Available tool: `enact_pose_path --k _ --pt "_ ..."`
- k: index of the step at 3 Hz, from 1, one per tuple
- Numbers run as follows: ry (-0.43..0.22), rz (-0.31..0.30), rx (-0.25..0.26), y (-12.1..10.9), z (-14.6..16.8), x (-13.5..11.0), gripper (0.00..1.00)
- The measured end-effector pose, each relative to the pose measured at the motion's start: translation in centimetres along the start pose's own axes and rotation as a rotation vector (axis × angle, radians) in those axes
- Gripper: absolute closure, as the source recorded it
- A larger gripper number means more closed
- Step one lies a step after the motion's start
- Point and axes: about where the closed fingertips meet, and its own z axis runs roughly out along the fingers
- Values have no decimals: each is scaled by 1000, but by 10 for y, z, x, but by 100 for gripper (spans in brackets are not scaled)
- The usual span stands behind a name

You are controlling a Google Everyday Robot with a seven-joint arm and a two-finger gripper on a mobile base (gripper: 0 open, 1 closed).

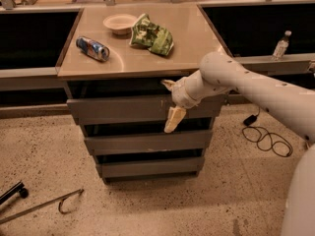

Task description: Open top drawer

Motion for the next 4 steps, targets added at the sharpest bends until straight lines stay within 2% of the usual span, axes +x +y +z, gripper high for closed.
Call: enact_pose_path --k 2,3,4 --pt "34 38 -43 -6 26 26 0" --pt "27 40 -77 -4 44 28 0" --pt "17 15 -146 0 61 24 0"
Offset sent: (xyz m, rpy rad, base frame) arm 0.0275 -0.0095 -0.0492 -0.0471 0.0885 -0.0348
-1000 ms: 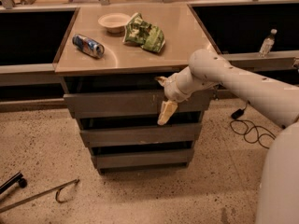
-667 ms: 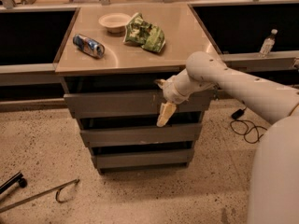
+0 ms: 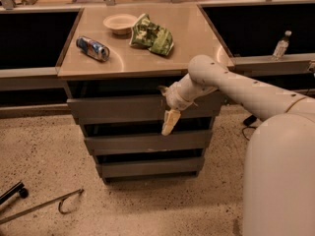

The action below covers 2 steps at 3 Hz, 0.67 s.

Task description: Open top drawer

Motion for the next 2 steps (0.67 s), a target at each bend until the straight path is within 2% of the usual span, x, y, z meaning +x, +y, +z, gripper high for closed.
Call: enact_pose_path --k 2 --pt "5 6 -24 5 -2 -4 0"
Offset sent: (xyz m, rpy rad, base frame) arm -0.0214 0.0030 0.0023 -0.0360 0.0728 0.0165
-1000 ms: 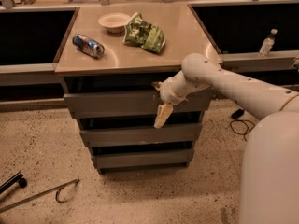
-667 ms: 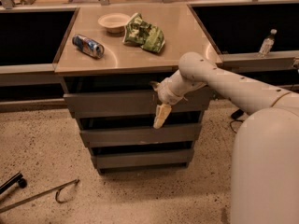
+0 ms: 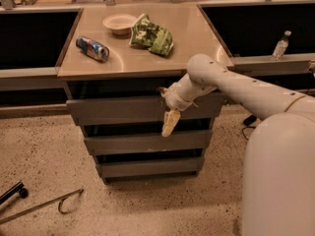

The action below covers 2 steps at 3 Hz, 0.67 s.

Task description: Open top drawer

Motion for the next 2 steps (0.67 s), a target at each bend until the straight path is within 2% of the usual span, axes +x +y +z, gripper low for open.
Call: enact_pose_path --k 1,2 --pt "3 30 -43 15 -2 -3 0" --pt "-15 46 -57 25 -6 -8 0"
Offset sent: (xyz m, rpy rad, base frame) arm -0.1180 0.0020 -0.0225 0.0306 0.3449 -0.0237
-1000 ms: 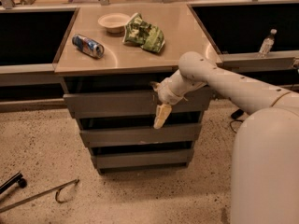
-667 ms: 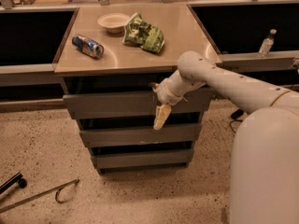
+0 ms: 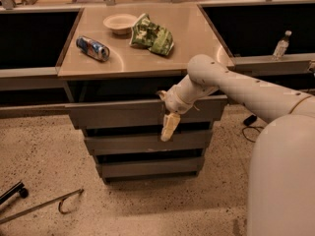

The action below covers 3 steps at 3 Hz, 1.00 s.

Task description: Open top drawer

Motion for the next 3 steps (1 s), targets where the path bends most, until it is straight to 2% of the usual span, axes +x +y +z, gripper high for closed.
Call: enact_pose_path --k 2,3 --pt "7 9 -14 3 2 0 0" --pt "16 54 -31 22 -4 4 0"
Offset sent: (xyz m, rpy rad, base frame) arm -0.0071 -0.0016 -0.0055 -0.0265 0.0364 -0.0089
